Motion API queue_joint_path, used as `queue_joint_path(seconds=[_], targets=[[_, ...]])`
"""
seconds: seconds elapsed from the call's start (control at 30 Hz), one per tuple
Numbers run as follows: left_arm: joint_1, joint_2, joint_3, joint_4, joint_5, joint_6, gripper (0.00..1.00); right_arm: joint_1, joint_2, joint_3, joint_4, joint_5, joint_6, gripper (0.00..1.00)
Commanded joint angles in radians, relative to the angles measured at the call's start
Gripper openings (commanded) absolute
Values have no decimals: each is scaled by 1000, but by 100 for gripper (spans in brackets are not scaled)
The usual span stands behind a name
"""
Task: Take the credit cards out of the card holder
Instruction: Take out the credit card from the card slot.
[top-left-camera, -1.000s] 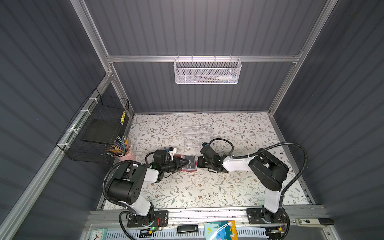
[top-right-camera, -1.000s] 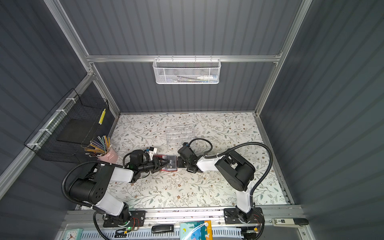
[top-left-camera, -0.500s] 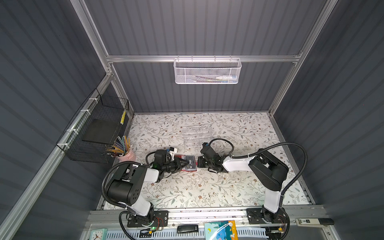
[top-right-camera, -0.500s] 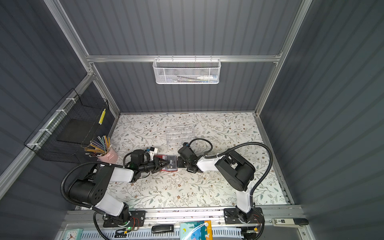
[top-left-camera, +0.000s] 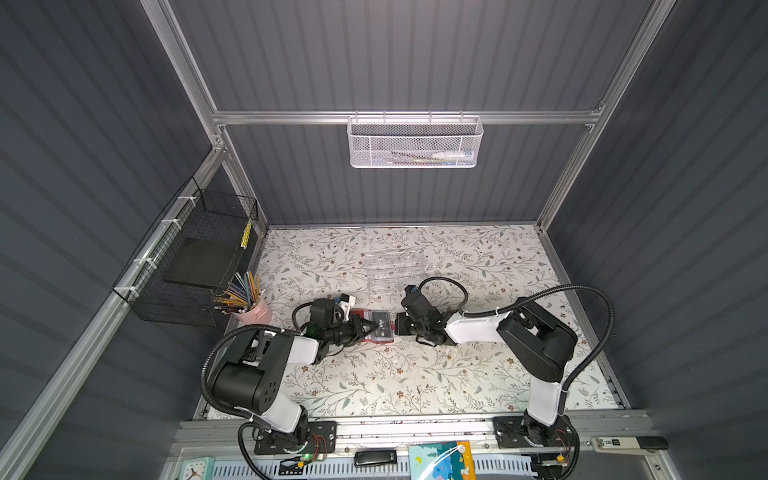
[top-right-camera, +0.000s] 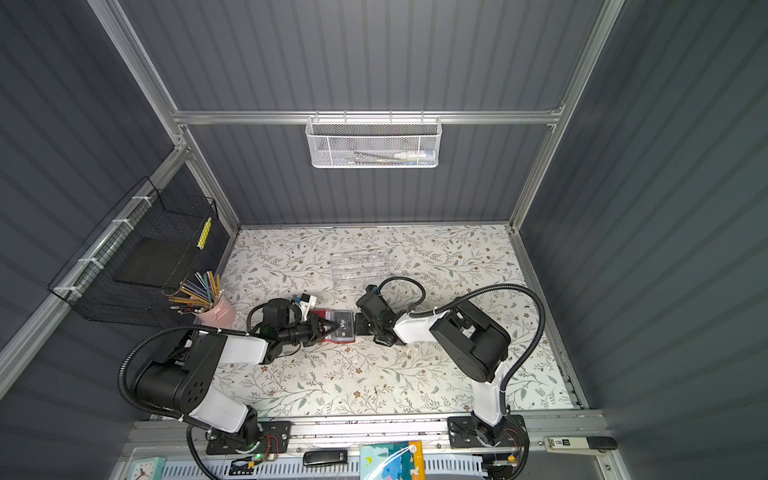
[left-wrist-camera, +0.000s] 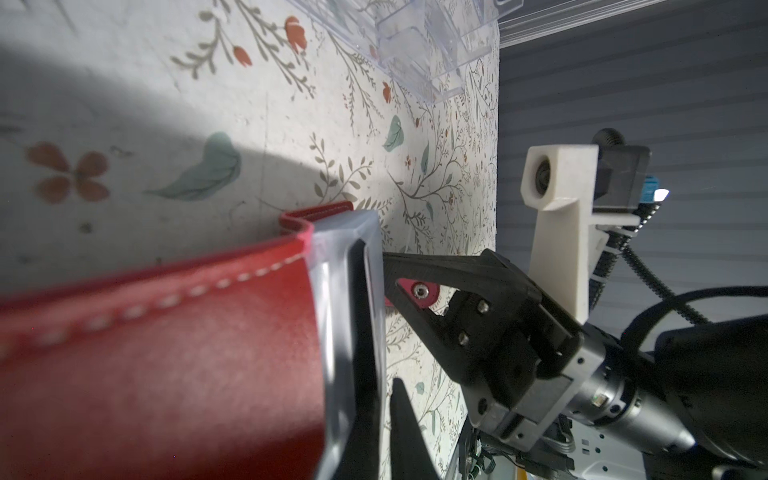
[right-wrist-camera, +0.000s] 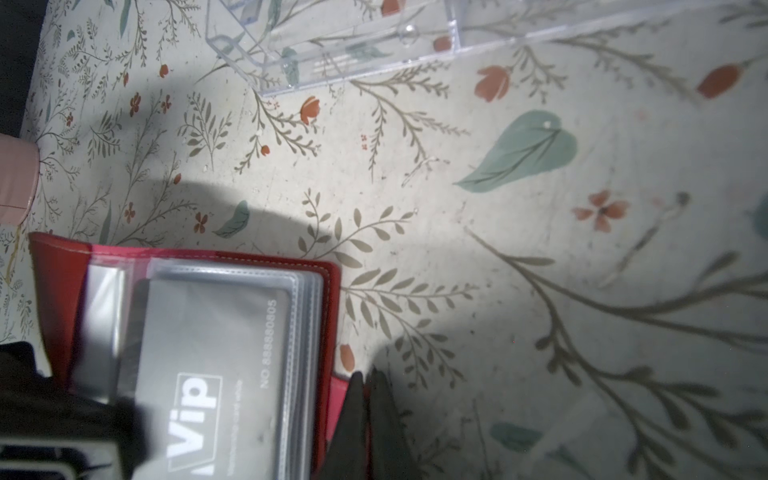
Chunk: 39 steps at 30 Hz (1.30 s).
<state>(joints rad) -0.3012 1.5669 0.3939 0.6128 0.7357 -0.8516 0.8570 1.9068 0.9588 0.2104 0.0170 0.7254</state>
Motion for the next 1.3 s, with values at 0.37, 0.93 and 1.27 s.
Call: queue_joint_path(seconds=[0.37, 0.93, 1.27], targets=[[-15, -60, 50, -112, -15, 79, 0, -6, 60, -38, -109, -19, 4, 1], [-15, -85, 52, -149, -30, 94, 6, -7, 61, -35, -109, -29, 2, 2], [-15, -100, 49, -166, -32, 105, 7, -7, 69, -37, -103, -34, 5, 1]])
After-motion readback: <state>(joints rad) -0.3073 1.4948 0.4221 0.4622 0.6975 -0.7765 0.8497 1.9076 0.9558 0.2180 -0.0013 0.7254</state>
